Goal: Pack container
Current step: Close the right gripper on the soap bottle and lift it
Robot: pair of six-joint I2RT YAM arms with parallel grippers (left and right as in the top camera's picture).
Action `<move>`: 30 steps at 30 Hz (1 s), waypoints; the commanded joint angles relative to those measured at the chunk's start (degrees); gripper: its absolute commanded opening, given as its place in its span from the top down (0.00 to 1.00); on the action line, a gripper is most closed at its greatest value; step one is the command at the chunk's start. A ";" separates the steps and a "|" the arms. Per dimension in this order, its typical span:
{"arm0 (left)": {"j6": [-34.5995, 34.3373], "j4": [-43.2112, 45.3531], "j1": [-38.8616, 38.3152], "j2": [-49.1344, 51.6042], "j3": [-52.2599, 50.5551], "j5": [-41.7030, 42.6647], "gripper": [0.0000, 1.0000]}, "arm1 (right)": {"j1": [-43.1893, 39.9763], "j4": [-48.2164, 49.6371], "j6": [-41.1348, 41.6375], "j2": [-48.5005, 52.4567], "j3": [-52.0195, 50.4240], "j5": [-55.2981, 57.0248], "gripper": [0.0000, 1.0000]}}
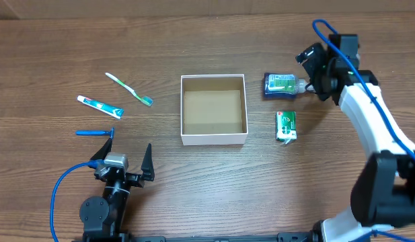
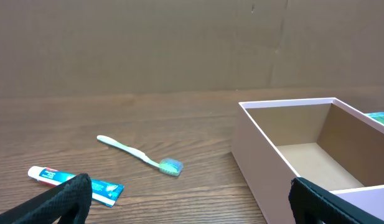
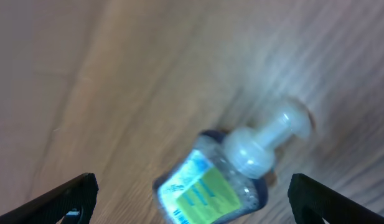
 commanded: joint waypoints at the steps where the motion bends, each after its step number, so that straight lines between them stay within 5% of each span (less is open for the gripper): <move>1: -1.01 0.04 0.33 -0.39 -0.20 0.28 0.00 | -0.11 -0.28 7.89 2.36 0.70 -0.96 0.00; 16: -1.01 0.04 0.33 -0.39 -0.20 0.28 0.00 | -1.25 -0.09 9.64 8.35 0.13 -1.01 0.02; 30: -1.01 0.04 0.33 -0.39 -0.20 0.26 0.00 | -2.21 4.68 7.45 13.20 0.13 0.20 0.34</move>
